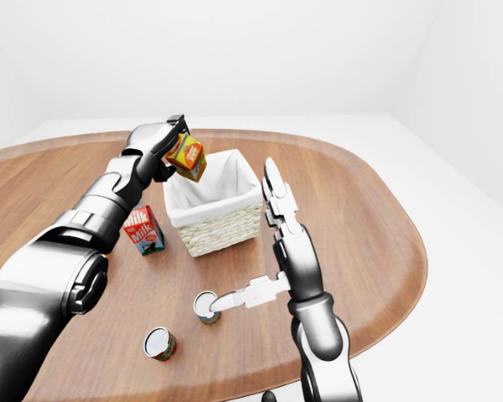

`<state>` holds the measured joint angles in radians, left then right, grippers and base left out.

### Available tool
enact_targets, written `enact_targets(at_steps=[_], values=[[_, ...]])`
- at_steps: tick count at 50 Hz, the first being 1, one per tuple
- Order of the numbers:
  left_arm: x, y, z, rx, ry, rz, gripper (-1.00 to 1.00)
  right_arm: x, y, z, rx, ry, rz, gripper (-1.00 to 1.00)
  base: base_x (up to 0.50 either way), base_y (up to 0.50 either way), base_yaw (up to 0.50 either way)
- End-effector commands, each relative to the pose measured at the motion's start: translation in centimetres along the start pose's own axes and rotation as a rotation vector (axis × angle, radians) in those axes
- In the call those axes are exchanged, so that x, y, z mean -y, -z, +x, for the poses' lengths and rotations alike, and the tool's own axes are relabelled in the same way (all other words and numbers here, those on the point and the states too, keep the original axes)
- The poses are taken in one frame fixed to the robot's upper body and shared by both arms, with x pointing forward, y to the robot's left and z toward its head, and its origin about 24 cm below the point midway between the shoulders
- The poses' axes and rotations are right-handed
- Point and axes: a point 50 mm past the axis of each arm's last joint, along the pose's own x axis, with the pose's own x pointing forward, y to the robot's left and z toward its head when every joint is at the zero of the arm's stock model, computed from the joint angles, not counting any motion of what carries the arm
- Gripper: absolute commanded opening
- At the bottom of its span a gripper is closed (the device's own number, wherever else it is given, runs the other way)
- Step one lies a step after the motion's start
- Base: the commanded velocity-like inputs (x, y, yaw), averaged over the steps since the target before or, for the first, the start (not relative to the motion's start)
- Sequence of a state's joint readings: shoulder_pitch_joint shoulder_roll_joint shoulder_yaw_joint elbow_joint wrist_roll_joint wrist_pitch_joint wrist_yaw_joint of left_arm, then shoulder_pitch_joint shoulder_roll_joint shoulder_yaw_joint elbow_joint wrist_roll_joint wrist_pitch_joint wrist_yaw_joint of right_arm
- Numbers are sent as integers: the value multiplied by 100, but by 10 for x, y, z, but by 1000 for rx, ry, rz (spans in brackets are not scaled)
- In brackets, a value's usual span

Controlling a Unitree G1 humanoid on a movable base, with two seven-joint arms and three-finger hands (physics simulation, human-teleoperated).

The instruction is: Pick up the orange juice, and put it in the basket.

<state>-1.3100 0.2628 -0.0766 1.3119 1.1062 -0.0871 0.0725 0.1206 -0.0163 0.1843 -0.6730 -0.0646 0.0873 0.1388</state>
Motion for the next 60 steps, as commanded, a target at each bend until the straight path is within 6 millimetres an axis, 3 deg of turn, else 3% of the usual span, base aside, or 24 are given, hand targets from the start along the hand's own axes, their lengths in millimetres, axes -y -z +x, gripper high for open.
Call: enact_targets(at_steps=[1,12,60], values=[[7,5,-2,-22,-13,-37,-100,-1,-1,0,7,-5,2,100,0,0,0],[28,5,-6,-27,23,-38,-100,-2,-5,2,25,-12,0,100,0,0,0],[39,4,-8,-32,29,-83,-100,0,-7,-1,28,-8,4,100,0,0,0]])
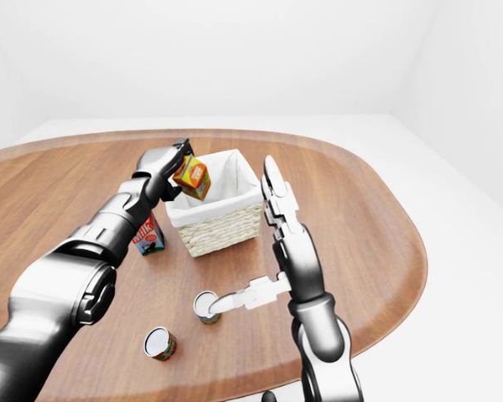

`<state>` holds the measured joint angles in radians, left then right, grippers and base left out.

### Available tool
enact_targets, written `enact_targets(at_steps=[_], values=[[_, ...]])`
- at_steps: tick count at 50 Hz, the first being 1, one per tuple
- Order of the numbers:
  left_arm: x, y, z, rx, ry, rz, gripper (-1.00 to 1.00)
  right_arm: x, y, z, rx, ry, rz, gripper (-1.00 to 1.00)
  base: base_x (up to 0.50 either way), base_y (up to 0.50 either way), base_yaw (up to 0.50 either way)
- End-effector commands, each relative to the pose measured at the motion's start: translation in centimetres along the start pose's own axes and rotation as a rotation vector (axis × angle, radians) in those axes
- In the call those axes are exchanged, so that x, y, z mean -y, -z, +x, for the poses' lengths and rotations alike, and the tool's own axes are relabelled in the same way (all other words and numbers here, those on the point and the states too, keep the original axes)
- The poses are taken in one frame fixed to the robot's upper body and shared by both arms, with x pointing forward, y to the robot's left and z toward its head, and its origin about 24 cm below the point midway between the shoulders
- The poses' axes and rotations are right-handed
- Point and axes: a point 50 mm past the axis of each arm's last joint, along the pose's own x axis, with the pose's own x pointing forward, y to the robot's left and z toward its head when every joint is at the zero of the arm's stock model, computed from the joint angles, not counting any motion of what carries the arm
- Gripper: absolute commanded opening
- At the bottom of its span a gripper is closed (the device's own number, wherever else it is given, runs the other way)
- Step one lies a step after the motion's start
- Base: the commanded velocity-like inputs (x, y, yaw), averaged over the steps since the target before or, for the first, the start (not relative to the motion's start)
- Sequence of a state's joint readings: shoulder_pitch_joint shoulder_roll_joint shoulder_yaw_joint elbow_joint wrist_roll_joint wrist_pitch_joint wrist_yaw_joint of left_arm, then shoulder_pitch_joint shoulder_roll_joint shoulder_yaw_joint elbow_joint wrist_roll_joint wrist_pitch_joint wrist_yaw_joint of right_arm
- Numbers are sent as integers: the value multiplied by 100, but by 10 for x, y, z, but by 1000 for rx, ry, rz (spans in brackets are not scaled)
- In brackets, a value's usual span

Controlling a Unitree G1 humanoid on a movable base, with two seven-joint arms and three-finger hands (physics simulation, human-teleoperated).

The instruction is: Pick up the orange juice, and put it in the basket.

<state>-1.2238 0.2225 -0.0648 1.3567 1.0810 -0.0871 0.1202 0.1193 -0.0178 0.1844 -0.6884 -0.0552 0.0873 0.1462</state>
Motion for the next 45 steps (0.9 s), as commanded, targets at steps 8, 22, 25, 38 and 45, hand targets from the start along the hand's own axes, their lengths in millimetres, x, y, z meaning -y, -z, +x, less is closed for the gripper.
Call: enact_targets(at_steps=[8,22,25,38,45], values=[[-4,3,-1,-6,-79,16,100,1,1,-2,-7,3,4,100,0,0,0],[-7,4,0,-13,-75,-19,100,0,2,-2,-11,4,6,100,0,0,0],[-8,4,0,-14,-78,-23,100,1,0,-2,-4,4,5,100,0,0,0],[-18,4,2,-20,-53,-221,100,0,0,-1,-2,1,6,100,0,0,0],[-28,0,2,24,-29,-386,100,0,4,-2,-21,2,7,100,0,0,0]])
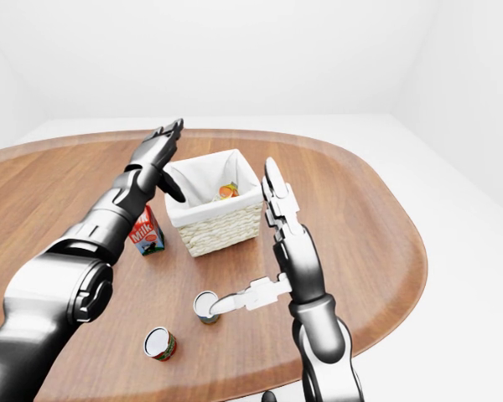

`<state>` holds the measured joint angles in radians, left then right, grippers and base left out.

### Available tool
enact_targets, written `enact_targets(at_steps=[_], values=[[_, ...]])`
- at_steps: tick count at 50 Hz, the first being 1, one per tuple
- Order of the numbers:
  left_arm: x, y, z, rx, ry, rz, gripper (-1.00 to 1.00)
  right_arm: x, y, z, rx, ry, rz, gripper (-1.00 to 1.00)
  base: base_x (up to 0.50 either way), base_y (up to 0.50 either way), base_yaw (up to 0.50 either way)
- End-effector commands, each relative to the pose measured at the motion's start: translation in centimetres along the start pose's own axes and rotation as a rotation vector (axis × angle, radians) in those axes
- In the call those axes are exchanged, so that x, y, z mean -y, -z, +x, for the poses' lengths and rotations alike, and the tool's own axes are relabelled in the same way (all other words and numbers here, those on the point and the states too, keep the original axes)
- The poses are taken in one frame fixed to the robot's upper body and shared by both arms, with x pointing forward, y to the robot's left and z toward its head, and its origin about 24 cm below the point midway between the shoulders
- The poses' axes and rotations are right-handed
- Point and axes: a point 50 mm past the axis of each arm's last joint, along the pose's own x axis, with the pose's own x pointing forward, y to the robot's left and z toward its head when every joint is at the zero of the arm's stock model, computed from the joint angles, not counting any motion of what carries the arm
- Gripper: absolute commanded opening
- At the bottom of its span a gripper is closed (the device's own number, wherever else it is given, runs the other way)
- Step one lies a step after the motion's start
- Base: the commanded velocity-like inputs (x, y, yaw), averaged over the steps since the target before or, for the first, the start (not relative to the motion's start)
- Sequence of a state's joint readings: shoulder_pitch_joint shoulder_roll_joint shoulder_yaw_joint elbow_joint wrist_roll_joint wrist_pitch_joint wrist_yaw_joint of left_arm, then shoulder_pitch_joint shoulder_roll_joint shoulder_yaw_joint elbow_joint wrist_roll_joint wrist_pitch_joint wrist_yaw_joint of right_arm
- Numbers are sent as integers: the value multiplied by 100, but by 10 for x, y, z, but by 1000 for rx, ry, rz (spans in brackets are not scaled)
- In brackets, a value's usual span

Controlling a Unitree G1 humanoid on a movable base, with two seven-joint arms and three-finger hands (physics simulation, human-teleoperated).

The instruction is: Pick up the orange juice, and put it in the basket.

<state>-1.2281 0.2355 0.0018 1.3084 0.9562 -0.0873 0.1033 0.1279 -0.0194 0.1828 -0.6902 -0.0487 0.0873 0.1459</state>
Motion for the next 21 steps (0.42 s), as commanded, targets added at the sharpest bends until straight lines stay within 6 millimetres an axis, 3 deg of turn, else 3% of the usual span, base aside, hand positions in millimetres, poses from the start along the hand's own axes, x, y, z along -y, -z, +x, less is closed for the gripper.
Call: enact_targets(at_steps=[1,4,10,16,20,21], values=[[-12,-6,1,41,45,-229,100,-1,4,-1,-18,-1,3,100,0,0,0],[-20,-12,0,89,54,-291,100,-2,7,0,-31,-4,4,100,0,0,0],[-54,-39,-16,341,41,-442,100,-2,6,0,-29,-6,5,100,0,0,0],[-52,-48,-35,493,83,-536,100,-2,8,-1,-38,-4,6,100,0,0,0],[-67,-64,-63,697,60,-614,100,-2,9,-2,-43,-4,5,100,0,0,0],[-76,-72,-78,793,37,-621,100,-2,10,-2,-46,-4,4,100,0,0,0]])
